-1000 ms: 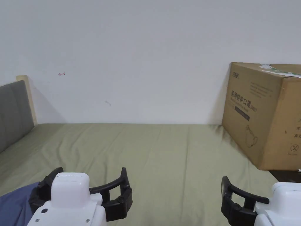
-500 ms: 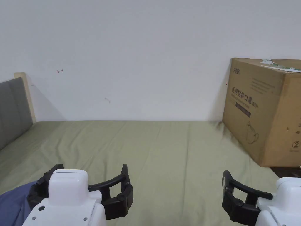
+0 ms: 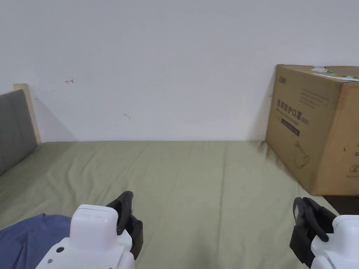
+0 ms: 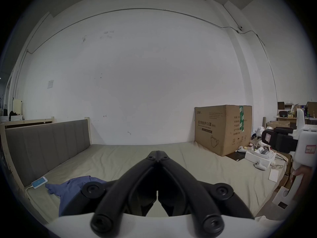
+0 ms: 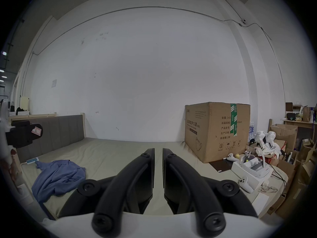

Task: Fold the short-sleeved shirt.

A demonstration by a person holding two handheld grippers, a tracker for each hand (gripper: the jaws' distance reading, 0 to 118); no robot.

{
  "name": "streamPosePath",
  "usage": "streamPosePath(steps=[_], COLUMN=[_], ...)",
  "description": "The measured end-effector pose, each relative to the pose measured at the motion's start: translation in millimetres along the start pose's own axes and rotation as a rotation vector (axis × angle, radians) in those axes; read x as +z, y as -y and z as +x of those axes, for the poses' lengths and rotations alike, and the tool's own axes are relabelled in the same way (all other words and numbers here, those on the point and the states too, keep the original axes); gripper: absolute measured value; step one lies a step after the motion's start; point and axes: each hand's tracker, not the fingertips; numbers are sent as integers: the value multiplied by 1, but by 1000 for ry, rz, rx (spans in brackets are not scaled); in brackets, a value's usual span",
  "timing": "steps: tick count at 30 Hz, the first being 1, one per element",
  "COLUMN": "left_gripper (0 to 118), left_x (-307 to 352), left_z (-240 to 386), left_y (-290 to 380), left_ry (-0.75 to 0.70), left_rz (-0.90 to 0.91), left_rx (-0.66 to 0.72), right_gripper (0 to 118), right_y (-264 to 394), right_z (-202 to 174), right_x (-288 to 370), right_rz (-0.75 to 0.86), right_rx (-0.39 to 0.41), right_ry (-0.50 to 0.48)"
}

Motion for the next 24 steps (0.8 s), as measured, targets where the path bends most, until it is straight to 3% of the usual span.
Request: streamPosePath(steps=[5,8,13,16,21,24], left_gripper=[2,1,1,1,1,1], left_x=[1,3,18,35,80,102], left_z=[14,11,-11,-33,-90,-112], left_y=[-19,-17,-15,-15,-22,-17], left_ry=[1,-8,-61,-172,-401,-490], left_rz=[16,14,-7,-29,-54,-71], left_rx=[18,18,37,21,14,21], right_gripper=[6,5,4,4,4,4], right_y=[0,0,1,2,0,-1], right_z=[4,2,-13,-40,-117,-152], right_x=[-2,-4,-15,-30,-46,-50], right_rz=[-3,12,18,-3,15,-14], right_rx=[-1,48,53,35,19,-46], right_ry=[-1,9,-40,-123,-369,-485])
